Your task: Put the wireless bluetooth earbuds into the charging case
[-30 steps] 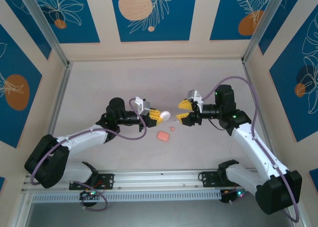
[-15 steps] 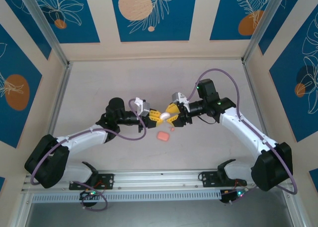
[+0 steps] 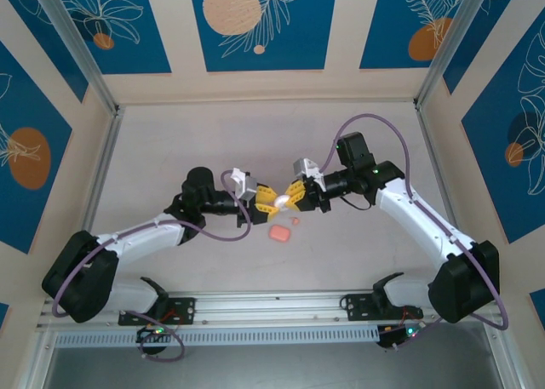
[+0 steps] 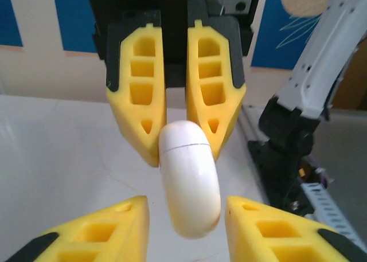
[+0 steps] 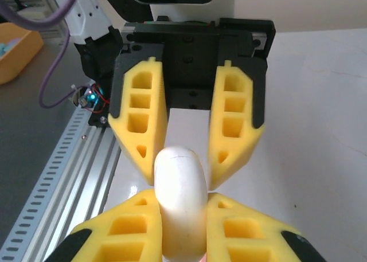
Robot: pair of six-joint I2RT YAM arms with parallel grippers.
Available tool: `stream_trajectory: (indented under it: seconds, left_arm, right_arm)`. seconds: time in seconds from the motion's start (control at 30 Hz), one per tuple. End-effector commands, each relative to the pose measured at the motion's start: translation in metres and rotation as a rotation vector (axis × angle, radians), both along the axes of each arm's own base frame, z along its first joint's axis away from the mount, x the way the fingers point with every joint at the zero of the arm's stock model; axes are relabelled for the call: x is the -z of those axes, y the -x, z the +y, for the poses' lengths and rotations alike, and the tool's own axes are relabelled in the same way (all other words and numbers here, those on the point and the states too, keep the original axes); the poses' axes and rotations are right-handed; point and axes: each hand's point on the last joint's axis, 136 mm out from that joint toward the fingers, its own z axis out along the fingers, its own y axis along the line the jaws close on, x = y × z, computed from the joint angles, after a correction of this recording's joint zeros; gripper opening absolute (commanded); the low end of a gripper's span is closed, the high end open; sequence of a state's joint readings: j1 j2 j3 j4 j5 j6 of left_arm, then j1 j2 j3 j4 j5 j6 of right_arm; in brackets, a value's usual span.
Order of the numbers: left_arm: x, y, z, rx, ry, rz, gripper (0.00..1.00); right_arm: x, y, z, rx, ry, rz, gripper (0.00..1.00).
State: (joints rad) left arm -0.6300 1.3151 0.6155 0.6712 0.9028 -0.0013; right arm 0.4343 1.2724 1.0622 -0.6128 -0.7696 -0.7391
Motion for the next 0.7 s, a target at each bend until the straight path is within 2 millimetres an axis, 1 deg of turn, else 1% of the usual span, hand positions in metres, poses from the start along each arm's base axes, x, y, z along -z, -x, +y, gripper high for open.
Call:
stream_trajectory:
  seconds: [0.0, 0.07, 0.13, 0.23, 0.33, 0.67]
  left_arm:
    - [-0.004, -0.006, 0.004, -0.037, -0.052, -0.075, 0.42]
    - [0.003, -0.006, 0.008, -0.05, -0.114, -0.093, 0.46]
    - [0.009, -0.006, 0.011, -0.054, -0.167, -0.109, 0.47]
    - [0.014, -0.005, 0.015, -0.06, -0.218, -0.127, 0.48]
    - [0.015, -0.004, 0.016, -0.058, -0.233, -0.133, 0.48]
    - [0.02, -0.002, 0.011, -0.043, -0.237, -0.115, 0.49]
  right_arm:
    - [0.004, -0.004, -0.008, 0.043, 0.117, -0.114, 0.13]
    - [0.013, -0.009, -0.012, 0.068, 0.205, -0.192, 0.13]
    - [0.014, -0.01, -0.013, 0.065, 0.237, -0.23, 0.14]
    - [0.009, -0.007, -0.009, 0.043, 0.236, -0.254, 0.14]
    - [0.006, -0.003, -0.002, 0.012, 0.225, -0.275, 0.14]
    - [0.006, 0.007, 0.02, -0.068, 0.188, -0.261, 0.14]
